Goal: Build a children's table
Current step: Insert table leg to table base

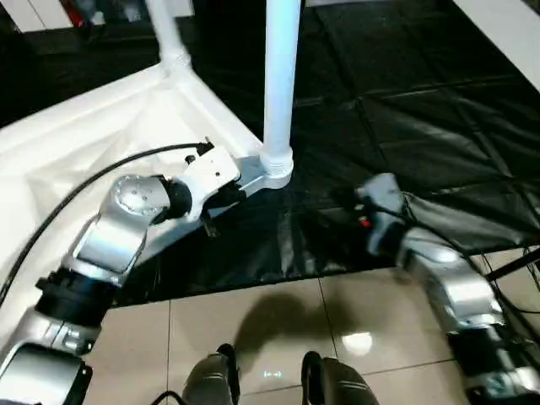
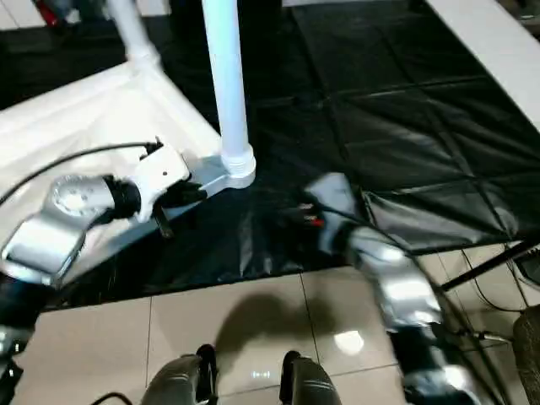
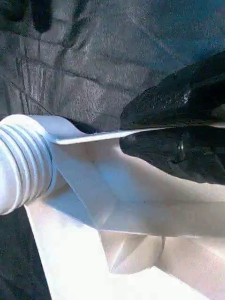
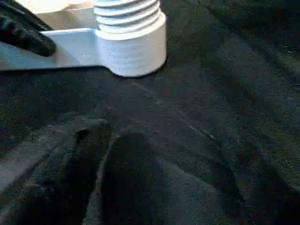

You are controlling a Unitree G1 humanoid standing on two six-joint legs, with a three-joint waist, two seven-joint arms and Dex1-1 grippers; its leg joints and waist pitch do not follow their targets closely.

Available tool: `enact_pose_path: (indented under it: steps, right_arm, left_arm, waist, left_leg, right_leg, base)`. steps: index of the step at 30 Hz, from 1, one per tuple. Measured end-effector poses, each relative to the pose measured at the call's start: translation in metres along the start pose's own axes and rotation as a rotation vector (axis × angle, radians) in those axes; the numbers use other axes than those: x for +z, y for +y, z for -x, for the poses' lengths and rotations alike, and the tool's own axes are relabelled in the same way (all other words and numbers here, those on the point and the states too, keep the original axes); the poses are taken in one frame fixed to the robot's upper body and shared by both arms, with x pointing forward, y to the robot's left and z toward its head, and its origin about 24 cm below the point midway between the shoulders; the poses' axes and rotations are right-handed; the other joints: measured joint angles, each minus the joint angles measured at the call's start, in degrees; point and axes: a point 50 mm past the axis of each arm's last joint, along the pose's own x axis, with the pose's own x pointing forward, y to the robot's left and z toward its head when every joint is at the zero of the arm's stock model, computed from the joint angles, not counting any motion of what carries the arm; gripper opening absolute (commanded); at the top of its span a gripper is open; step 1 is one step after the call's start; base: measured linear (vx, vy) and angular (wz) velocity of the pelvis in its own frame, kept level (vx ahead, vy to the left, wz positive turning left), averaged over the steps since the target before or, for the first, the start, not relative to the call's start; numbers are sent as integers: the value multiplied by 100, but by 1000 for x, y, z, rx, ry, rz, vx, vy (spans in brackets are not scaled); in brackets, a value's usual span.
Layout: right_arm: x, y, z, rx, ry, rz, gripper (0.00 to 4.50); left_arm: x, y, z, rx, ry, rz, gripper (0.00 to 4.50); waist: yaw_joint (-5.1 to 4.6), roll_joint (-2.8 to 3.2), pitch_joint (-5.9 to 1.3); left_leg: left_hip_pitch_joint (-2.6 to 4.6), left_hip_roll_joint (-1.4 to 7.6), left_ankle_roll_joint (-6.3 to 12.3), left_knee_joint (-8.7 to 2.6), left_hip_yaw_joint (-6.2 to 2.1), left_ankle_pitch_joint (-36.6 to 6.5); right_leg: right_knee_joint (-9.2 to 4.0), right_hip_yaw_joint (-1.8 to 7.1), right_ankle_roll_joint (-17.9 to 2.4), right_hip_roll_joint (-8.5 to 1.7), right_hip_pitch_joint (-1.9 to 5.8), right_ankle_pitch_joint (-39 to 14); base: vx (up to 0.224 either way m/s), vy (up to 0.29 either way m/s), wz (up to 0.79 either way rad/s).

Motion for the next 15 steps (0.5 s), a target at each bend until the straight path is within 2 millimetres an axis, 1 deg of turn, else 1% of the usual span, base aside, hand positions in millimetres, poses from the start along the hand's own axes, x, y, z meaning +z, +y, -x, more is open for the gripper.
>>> enact_pose_path:
  steps: [2,4,8,11,13,14,15]
  right_arm:
    - [1,0,7,6,0,4,445]
    - [6,1,10,9,-20,10,445]
    - [9,2,15,-3,-38,15,445]
    - [17,2,18,-23,-67,23,445]
    - [19,5,22,-26,-76,19,445]
    - [18,6,24,-25,-75,15,450]
    - [17,8,25,-28,-71,6,450]
  left_arm:
    - [1,2,-4,-46,-15,-40,0]
    - [2,4,-8,-84,-24,-71,0]
    - [4,5,-17,-124,-50,-123,0]
    - [4,9,-22,-116,-62,-157,0]
    - [3,11,-24,-119,-70,-155,0]
    - [3,12,-24,-125,-72,-151,45]
    - [3,14,-24,-131,-78,-151,56]
  waist:
    - [32,28,4]
    - [40,67,-1]
    - [68,92,-1]
    - [69,114,-7]
    - [68,118,-9]
    - [63,117,-9]
    - [45,118,-9]
  left_leg:
    - [-12,4,3,25,0,-3]
    - [-15,3,8,50,9,-6]
    - [-13,4,6,56,47,-5]
    - [-13,4,25,56,103,7]
    - [-15,4,36,62,120,13]
    - [-16,4,38,65,124,14]
    - [-21,4,39,71,127,13]
  right_leg:
    - [-2,-7,0,-5,4,0]
    - [4,-7,-1,-17,14,1]
    - [11,-14,3,-49,25,7]
    - [11,-14,27,-80,25,23]
    - [11,-14,27,-91,29,28]
    - [9,-14,26,-93,30,31]
    - [8,-14,27,-96,27,37]
  base:
    - [0,0,0]
    - [0,0,0]
    - [0,0,0]
    - [0,0,0]
    - [0,0,0]
    - [0,0,0]
    - [0,0,0]
